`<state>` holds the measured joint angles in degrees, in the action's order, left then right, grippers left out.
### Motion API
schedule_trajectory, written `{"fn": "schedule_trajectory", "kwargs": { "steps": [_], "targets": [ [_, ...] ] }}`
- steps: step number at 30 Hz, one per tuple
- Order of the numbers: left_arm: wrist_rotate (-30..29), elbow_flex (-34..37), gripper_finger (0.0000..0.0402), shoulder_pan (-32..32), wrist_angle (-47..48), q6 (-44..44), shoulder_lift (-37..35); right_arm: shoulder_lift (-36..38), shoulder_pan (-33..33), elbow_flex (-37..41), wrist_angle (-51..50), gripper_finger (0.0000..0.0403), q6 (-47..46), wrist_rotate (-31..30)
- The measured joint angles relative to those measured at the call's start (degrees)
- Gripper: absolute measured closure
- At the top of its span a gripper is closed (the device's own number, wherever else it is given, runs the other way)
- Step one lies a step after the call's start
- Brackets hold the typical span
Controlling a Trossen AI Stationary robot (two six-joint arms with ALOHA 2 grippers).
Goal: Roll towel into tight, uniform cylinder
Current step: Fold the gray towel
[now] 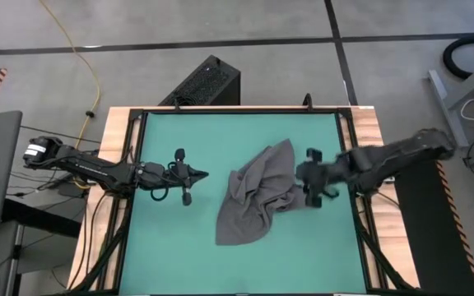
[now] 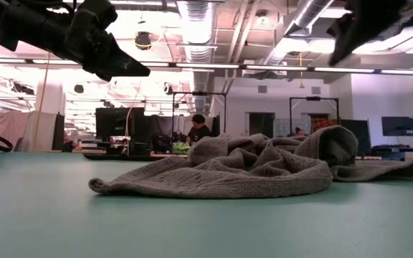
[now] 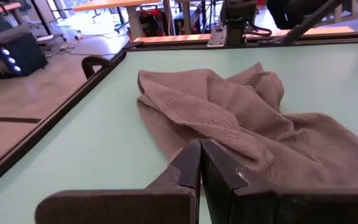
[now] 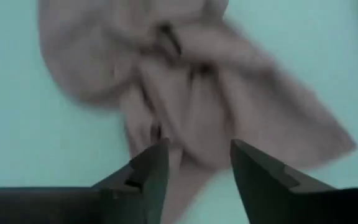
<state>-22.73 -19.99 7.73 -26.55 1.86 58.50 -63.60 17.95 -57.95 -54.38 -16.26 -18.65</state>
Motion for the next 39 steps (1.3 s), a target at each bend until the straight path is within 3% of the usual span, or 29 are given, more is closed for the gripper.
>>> {"fn": "schedule_trajectory", "kwargs": {
  "steps": [6,15,23,26,30,31,34,39],
  "targets": [
    [-0.4,0.0,0.0401,0.0,0.1,0.3,0.0,-11.3,7.3,-0.4,-18.2,0.0165,-19.0,-2.4],
    [-0.2,0.0,0.0401,0.0,0.2,0.5,0.0,-18.1,16.3,7.7,-11.2,0.0163,-22.4,-0.5],
    [-0.2,0.0,0.0401,0.0,0.2,0.4,0.0,-23.3,17.6,12.3,-4.1,0.0166,-22.3,-0.9],
    [-0.2,0.0,0.0401,0.0,0.1,0.3,0.0,-24.7,17.5,13.5,-1.6,0.0208,-22.3,-2.4],
    [-0.2,0.0,0.0401,0.0,0.1,-0.2,0.0,-24.8,16.2,10.9,-4.3,0.0357,-18.3,-3.6],
    [-0.2,0.0,0.0401,0.0,0.1,-0.6,0.0,-24.4,15.6,9.2,-6.8,0.0376,-16.5,-3.6],
    [-0.2,0.0,0.0401,0.0,0.1,-1.0,0.0,-23.1,12.7,1.2,-15.7,0.0381,-12.0,-5.8],
    [-0.1,0.0,0.0401,0.0,0.1,-2.6,0.0,-22.8,6.8,-18.9,-29.2,0.0386,0.9,-9.6]
  ]
}}
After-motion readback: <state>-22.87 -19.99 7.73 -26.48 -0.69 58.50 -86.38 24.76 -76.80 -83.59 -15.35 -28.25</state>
